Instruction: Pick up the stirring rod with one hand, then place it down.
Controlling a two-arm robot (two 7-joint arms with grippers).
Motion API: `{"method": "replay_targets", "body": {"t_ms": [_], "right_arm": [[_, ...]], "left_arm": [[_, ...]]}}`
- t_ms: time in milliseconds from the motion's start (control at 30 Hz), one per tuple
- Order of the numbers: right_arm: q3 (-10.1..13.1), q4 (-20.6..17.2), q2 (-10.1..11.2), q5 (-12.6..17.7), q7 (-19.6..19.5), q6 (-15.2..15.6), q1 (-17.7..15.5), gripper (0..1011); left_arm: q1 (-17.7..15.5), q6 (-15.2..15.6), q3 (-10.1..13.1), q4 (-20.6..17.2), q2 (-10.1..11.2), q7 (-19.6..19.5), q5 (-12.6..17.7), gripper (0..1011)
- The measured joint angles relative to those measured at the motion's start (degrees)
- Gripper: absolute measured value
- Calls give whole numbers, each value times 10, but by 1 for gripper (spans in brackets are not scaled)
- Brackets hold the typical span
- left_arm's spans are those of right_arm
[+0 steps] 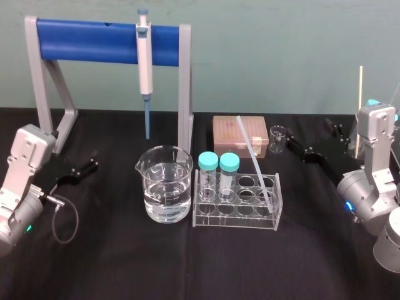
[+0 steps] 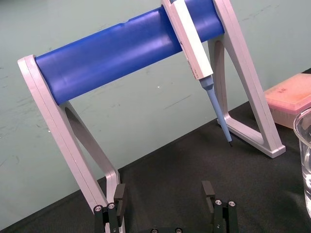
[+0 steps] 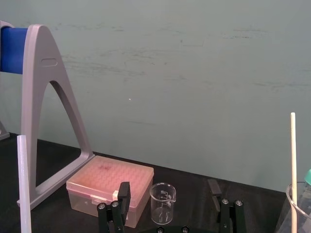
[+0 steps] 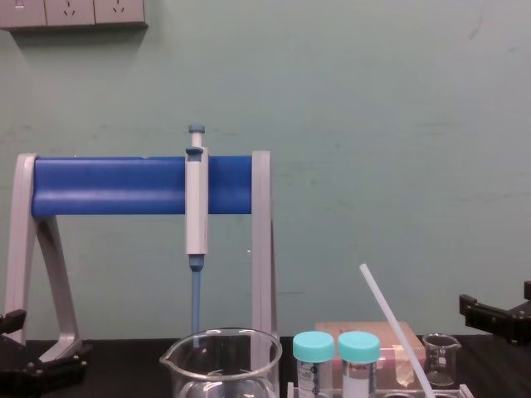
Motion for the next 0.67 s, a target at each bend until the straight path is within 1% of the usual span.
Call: {"method": "replay_targets", "body": {"t_ms": [667], "right_arm": [[0, -2, 0, 3, -1, -3, -1, 1003]], "left_arm": [[0, 0, 0, 0, 0, 0, 0, 1000]]}}
